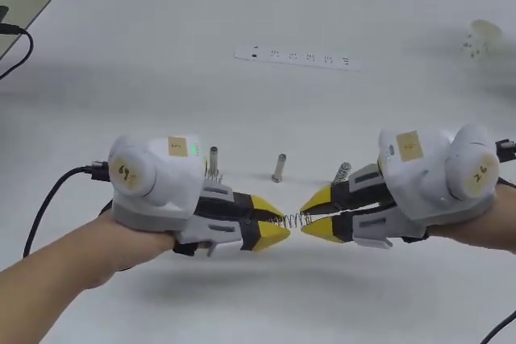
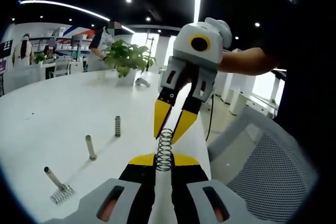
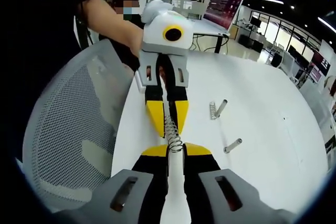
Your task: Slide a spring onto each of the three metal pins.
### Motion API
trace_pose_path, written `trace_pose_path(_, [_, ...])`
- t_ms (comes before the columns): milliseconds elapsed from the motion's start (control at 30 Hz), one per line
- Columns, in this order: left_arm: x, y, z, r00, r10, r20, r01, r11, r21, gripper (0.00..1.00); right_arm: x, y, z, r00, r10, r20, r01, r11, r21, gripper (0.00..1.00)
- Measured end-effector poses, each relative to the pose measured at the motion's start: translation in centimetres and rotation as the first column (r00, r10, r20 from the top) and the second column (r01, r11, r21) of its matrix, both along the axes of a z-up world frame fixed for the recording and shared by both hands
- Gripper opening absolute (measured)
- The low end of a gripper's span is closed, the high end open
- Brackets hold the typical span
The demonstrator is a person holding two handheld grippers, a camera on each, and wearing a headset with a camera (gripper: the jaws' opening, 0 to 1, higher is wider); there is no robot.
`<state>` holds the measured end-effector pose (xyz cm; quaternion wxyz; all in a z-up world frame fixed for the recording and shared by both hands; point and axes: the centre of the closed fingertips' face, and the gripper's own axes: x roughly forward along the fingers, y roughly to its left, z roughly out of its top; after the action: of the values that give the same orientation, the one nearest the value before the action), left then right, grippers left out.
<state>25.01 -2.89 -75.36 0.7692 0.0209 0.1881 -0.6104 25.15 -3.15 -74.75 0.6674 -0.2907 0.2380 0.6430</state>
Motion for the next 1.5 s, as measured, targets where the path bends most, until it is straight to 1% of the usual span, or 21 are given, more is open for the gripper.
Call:
trace_pose_path(67, [0.1, 0.0, 0.1, 1.0, 0.003, -0.003, -0.003, 1.0, -0.01, 0.02, 0.0, 0.1, 0.2, 1.0, 0.006, 0.007, -0.006, 1.0, 0.004, 0.07])
trace_pose_path(267, [0.0, 0.1, 0.0, 1.0, -0.005, -0.001, 0.005, 1.0, -0.01, 0.02, -0.3, 0.5, 1.0, 1.0, 0.014, -0.013, -0.013, 0.999, 0.034, 0.07])
trace_pose_path(333, [-0.1, 0.1, 0.0, 1.0, -0.005, -0.002, 0.005, 1.0, -0.009, 0.03, -0.3, 0.8, 1.5, 1.0, 0.011, -0.027, -0.009, 0.998, 0.061, 0.07])
trace_pose_path(367, [0.0, 0.2, 0.0, 1.0, -0.006, 0.002, 0.006, 1.0, -0.007, 0.03, -0.4, 1.0, 1.7, 0.999, 0.007, -0.037, -0.005, 0.997, 0.075, 0.07])
trace_pose_path(433, [0.0, 0.1, 0.1, 1.0, -0.006, 0.001, 0.006, 1.0, -0.01, 0.03, -0.4, 1.1, 2.0, 0.999, 0.003, -0.045, 0.001, 0.996, 0.09, 0.07])
trace_pose_path(500, [-0.1, 0.1, 0.0, 1.0, -0.01, 0.004, 0.01, 1.0, -0.003, 0.03, -0.5, 1.8, 2.7, 0.997, -0.009, -0.071, 0.019, 0.99, 0.143, 0.07])
trace_pose_path(567, [-0.1, -0.1, -0.2, 1.0, -0.014, 0.012, 0.014, 1.0, 0.003, 0.02, -0.6, 2.2, 3.0, 0.996, -0.01, -0.084, 0.023, 0.987, 0.158, 0.07])
trace_pose_path(600, [-0.2, -0.2, -0.2, 1.0, -0.016, 0.016, 0.016, 1.0, 0.005, 0.02, -0.7, 2.3, 3.0, 0.997, -0.008, -0.083, 0.021, 0.987, 0.162, 0.07])
trace_pose_path(633, [-0.2, -0.2, -0.2, 1.0, -0.016, 0.012, 0.016, 1.0, 0.005, 0.02, -0.8, 2.7, 3.2, 0.996, -0.01, -0.087, 0.025, 0.984, 0.175, 0.07])
trace_pose_path(700, [-0.4, -0.3, -0.4, 1.0, -0.02, 0.018, 0.02, 1.0, 0.014, 0.02, -1.0, 3.3, 3.2, 0.997, 0.0, -0.072, 0.013, 0.984, 0.18, 0.07])
trace_pose_path(767, [-0.4, -0.3, -0.4, 1.0, -0.023, 0.018, 0.023, 1.0, 0.017, 0.02, -1.2, 3.7, 3.2, 0.998, 0.006, -0.059, 0.005, 0.983, 0.186, 0.07])
trace_pose_path(833, [-0.4, -0.2, -0.5, 1.0, -0.021, 0.022, 0.021, 1.0, 0.024, 0.02, -1.2, 4.0, 3.1, 0.999, 0.012, -0.033, -0.005, 0.981, 0.194, 0.07])
trace_pose_path(967, [-0.2, 0.0, -0.4, 1.0, -0.013, 0.025, 0.013, 1.0, 0.027, 0.02, -0.9, 4.3, 3.1, 1.0, -0.007, -0.009, 0.008, 0.974, 0.226, 0.07])
trace_pose_path(1033, [-0.1, 0.1, -0.4, 1.0, -0.009, 0.027, 0.008, 1.0, 0.026, 0.02, -0.7, 4.5, 3.2, 1.0, -0.027, -0.012, 0.029, 0.967, 0.252, 0.07])
trace_pose_path(1067, [-0.1, 0.1, -0.4, 1.0, -0.01, 0.026, 0.009, 1.0, 0.028, 0.02, -0.7, 4.5, 3.2, 1.0, -0.029, -0.008, 0.03, 0.967, 0.254, 0.07])
trace_pose_path(1167, [-0.1, 0.1, -0.4, 0.999, -0.012, 0.032, 0.011, 0.999, 0.034, 0.02, -0.9, 4.5, 3.1, 0.999, -0.032, 0.01, 0.029, 0.965, 0.259, 0.07])
trace_pose_path(1200, [0.0, 0.1, -0.4, 0.999, -0.012, 0.038, 0.01, 0.999, 0.037, 0.02, -0.9, 4.5, 3.2, 0.999, -0.03, 0.024, 0.023, 0.965, 0.26, 0.07])
trace_pose_path(1233, [0.0, 0.1, -0.4, 0.999, -0.012, 0.042, 0.01, 0.999, 0.034, 0.02, -0.8, 4.5, 3.3, 0.999, -0.032, 0.024, 0.025, 0.965, 0.262, 0.07])
trace_pose_path(1367, [0.2, 0.2, -0.3, 0.999, -0.001, 0.04, 0.0, 1.0, 0.029, 0.03, -0.8, 4.5, 3.3, 0.998, -0.028, 0.061, 0.011, 0.966, 0.26, 0.07])
trace_pose_path(1433, [0.2, 0.2, -0.4, 0.999, 0.0, 0.044, -0.002, 0.999, 0.034, 0.03, -0.7, 4.5, 3.2, 0.997, -0.023, 0.078, 0.003, 0.968, 0.251, 0.07])
trace_pose_path(1500, [0.2, 0.1, -0.4, 0.999, 0.002, 0.041, -0.004, 0.999, 0.034, 0.03, -0.7, 4.4, 3.2, 0.995, -0.015, 0.098, -0.008, 0.971, 0.239, 0.07])
